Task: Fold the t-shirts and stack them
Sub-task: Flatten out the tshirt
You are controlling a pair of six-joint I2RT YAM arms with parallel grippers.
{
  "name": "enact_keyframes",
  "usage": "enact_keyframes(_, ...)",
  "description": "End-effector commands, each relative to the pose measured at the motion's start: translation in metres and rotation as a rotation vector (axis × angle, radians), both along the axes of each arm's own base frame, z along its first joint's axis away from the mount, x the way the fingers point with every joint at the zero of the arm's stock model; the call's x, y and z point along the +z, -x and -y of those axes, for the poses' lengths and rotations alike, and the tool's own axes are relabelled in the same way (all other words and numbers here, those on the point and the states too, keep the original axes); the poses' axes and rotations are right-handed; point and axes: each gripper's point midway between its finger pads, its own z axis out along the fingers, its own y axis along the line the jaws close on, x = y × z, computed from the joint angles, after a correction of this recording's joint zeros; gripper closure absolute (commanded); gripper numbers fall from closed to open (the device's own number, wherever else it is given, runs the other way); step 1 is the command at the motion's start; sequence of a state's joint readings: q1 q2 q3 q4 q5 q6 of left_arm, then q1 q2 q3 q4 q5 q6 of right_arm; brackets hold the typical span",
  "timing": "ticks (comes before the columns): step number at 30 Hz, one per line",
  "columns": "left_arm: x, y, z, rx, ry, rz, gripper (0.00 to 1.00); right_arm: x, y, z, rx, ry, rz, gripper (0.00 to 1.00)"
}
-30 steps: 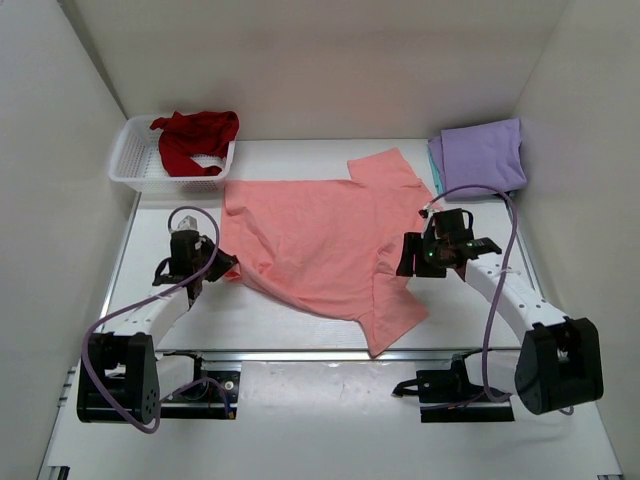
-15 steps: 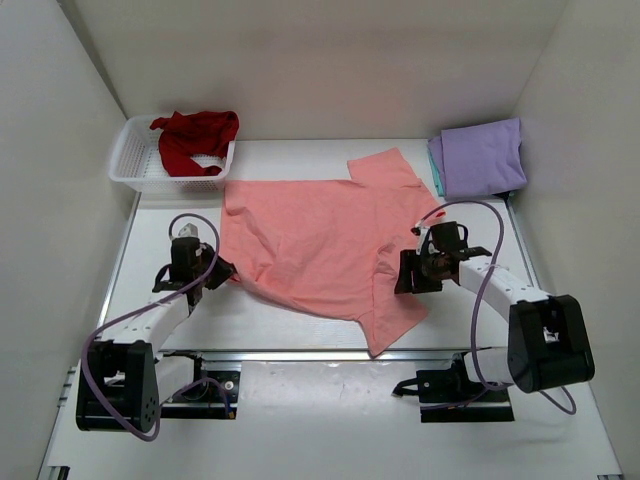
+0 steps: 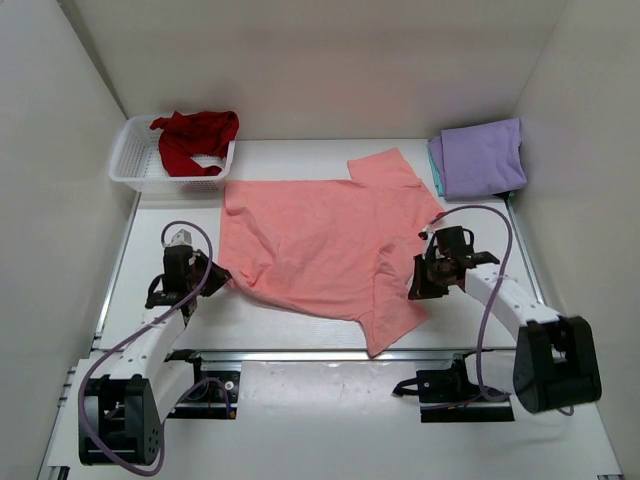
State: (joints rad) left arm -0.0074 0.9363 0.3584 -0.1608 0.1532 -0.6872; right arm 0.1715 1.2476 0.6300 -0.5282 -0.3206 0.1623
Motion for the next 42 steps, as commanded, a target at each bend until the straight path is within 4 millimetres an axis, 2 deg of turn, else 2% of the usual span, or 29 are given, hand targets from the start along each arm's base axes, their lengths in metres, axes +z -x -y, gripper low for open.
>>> enact_keyframes(1,0.0,0.011,-0.004,-0.018,-0.037,-0.037,0.97,0.036,0.007,0.005,-0.083,0.051,0.025,1.0)
enact_keyframes(4,0.001,0.013,-0.003,-0.014,-0.03,-0.027,0.98,0.058,0.019,0.007,-0.14,-0.013,-0.024,1.0)
enact_keyframes(5,0.005,0.01,-0.011,0.019,-0.028,-0.018,0.98,0.059,0.022,0.009,-0.151,-0.005,-0.033,1.0)
enact_keyframes(10,0.013,0.006,-0.008,0.01,-0.014,-0.004,0.97,0.099,0.04,0.024,-0.242,0.032,-0.021,1.0)
enact_keyframes(11,0.012,0.006,-0.009,0.013,-0.019,-0.007,0.98,0.104,0.041,0.027,-0.275,0.038,-0.017,1.0)
enact_keyframes(15,0.012,0.006,-0.008,0.023,0.006,-0.013,0.97,0.114,0.063,0.038,-0.404,0.023,-0.063,1.0)
enact_keyframes(20,0.016,0.001,-0.007,0.011,0.004,-0.004,0.98,0.134,0.088,0.04,-0.466,-0.002,-0.107,1.0)
enact_keyframes(23,0.02,-0.003,-0.007,0.013,0.003,0.005,0.98,0.148,0.091,0.029,-0.454,-0.059,-0.075,1.0)
enact_keyframes(27,0.022,-0.006,-0.006,0.01,0.006,0.004,0.98,0.147,0.094,0.021,-0.428,-0.051,-0.093,1.0)
enact_keyframes(30,0.028,-0.011,-0.009,0.016,-0.013,0.016,0.98,0.15,0.087,0.029,-0.42,0.009,-0.059,1.0)
enact_keyframes(34,0.028,-0.008,-0.018,0.036,-0.038,-0.008,0.98,0.156,0.075,0.047,-0.449,0.054,-0.006,1.0)
enact_keyframes(36,0.033,-0.008,-0.022,0.053,-0.054,-0.001,0.98,0.146,0.071,0.061,-0.52,0.076,-0.043,1.0)
enact_keyframes(38,0.031,-0.006,-0.031,0.097,-0.065,-0.009,0.98,0.128,0.076,0.06,-0.568,0.0,-0.122,1.0)
enact_keyframes(39,0.036,-0.008,-0.036,0.126,-0.066,0.012,0.97,0.124,0.075,0.067,-0.615,-0.02,-0.125,1.0)
enact_keyframes(40,0.04,-0.01,-0.04,0.144,-0.065,0.031,0.97,0.118,0.07,0.062,-0.644,-0.087,-0.141,1.0)
enact_keyframes(42,0.043,-0.016,-0.043,0.159,-0.063,0.045,0.98,0.112,0.054,0.058,-0.624,-0.111,-0.129,1.0)
